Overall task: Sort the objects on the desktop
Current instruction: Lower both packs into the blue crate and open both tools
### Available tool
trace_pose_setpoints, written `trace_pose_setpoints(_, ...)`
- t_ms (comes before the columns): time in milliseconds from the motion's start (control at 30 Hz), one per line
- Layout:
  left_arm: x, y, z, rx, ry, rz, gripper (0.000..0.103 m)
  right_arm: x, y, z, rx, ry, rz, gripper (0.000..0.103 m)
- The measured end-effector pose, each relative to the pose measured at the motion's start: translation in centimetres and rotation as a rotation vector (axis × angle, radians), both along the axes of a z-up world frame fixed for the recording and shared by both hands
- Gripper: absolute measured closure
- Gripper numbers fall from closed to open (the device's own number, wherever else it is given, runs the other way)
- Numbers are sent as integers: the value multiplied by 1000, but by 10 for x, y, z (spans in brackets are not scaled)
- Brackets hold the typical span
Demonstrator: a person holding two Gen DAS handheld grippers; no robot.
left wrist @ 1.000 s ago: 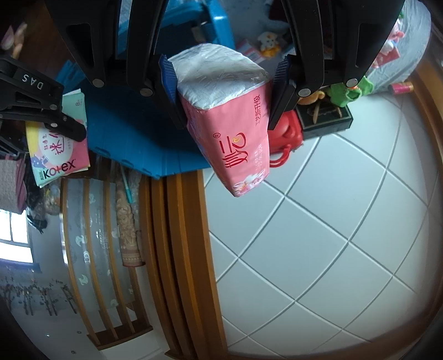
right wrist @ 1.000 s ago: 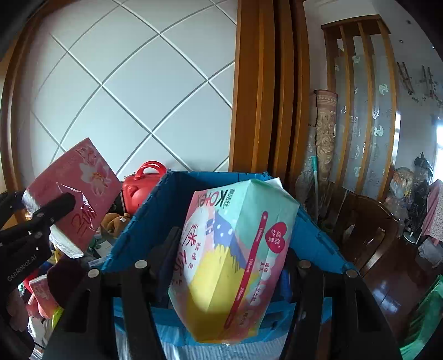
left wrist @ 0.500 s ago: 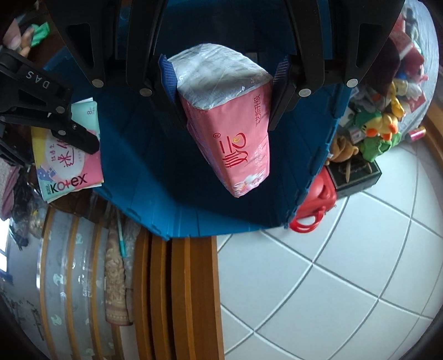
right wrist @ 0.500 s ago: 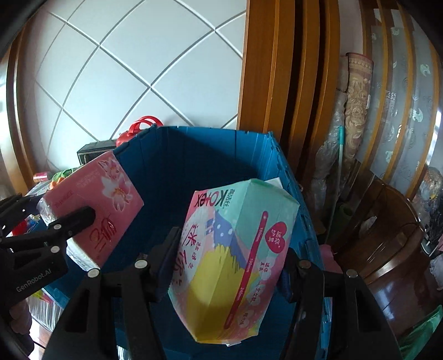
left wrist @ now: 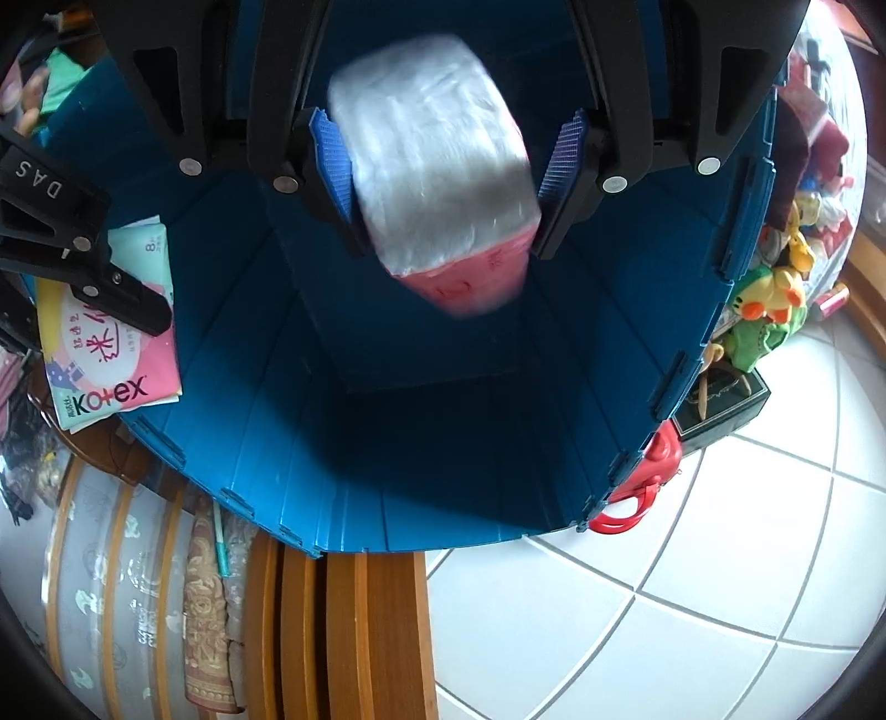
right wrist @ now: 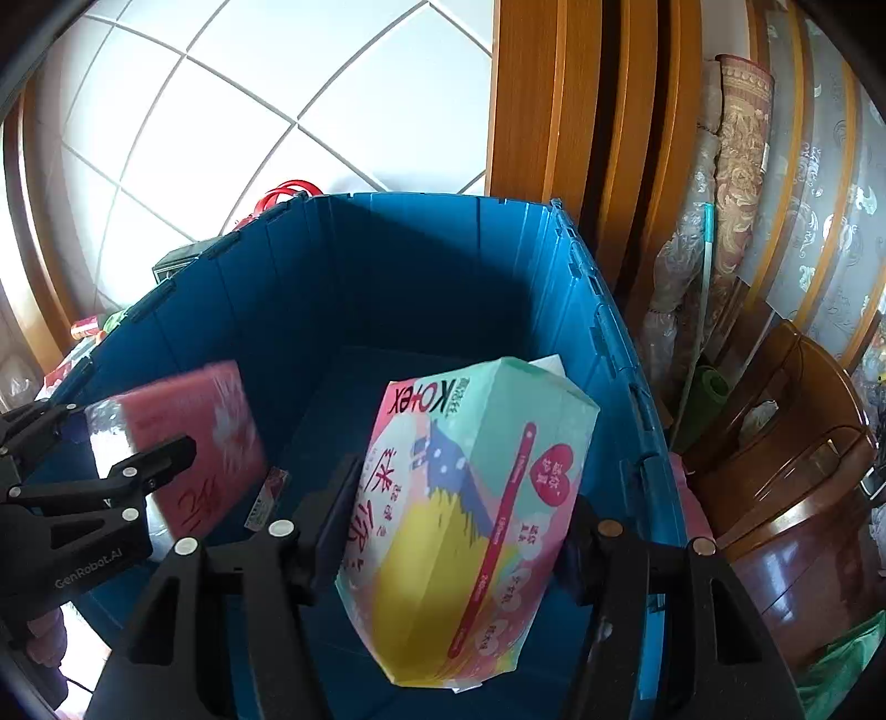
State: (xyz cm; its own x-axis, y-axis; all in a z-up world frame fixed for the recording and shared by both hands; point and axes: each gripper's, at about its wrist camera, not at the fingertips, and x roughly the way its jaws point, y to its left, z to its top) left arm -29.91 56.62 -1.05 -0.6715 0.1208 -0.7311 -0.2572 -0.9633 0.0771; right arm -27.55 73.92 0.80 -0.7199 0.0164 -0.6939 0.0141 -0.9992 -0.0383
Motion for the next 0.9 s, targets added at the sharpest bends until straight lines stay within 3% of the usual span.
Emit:
trace_pose_setpoints(100,2,1,3,-5,19,-4,30,-4,3,2,3,4,-5,43)
trace_pose_setpoints(233,2,1,5,-3,27,-10,30,-5,4,6,9,14,-10,29)
trace_pose_setpoints(400,6,1,6,-1,22,-13,30,-3,5,8,10,18,-13,28)
trace_pose_setpoints(533,10,0,6,3,17,-12,29,2,3,8,10,17,-6,17)
trace_pose_setpoints(733,20,-6,3,9,16,-4,29,13,2,9,8,10,-1,17)
trace_pose_setpoints(800,23,-8,3,12,19,0,29,17,3,9,8,8,-4,12)
trace_pose_setpoints(833,26,-9,3,14,22,1,29,19,3,9,9,8,-6,2)
trace_pose_setpoints(900,30,-11,4,17,27,2,29,23,4,9,9,12,-7,0)
